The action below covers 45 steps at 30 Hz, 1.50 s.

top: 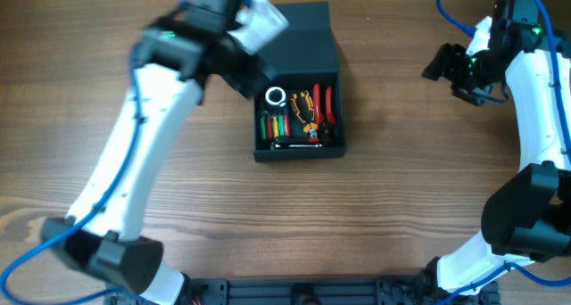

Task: Pack container
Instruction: 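Raise both grippers to the box lid's back corners, then push the lid forward with both grippers to close the box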

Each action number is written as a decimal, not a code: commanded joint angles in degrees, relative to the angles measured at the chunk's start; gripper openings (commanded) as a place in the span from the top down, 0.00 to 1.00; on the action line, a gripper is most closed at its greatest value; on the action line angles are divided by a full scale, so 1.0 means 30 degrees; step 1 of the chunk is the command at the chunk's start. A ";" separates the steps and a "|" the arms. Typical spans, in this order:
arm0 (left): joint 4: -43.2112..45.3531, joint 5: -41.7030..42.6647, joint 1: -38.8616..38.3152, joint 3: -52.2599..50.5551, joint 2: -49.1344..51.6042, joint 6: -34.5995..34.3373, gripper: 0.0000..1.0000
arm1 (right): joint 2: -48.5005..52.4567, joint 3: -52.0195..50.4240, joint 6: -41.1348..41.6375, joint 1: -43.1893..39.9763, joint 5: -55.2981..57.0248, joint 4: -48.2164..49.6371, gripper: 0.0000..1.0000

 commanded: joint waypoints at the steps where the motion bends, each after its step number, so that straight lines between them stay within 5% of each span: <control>1: 0.0831 0.5508 0.3708 -0.0015 0.0794 -0.5785 0.96 | 0.0226 -0.0211 -0.0947 0.0255 -0.5683 0.1217 0.96; 6: 0.1865 1.1664 0.6710 -0.0015 0.3468 -0.7643 0.96 | 0.0459 -0.0211 -0.0597 0.0962 -0.6368 0.5595 0.96; 12: 0.5399 1.6568 0.7191 -0.0015 0.7344 -1.0346 0.96 | 0.3133 -0.0211 0.1027 0.1224 -0.7810 0.8983 0.96; 20: 0.6601 1.6451 0.7162 -0.0015 1.0841 -1.1234 0.96 | 0.7213 -0.0211 0.0933 0.1246 -0.8859 0.9806 0.96; 30: 0.8451 1.4622 0.5799 -0.0029 1.3967 -1.4804 0.96 | 0.8437 -0.0211 0.0372 0.2011 -0.8845 1.2196 0.96; 45: 0.9406 1.3799 0.4794 -0.0029 1.4025 -1.5766 0.96 | 0.9675 -0.0211 0.1421 0.4750 -0.9471 1.5074 0.96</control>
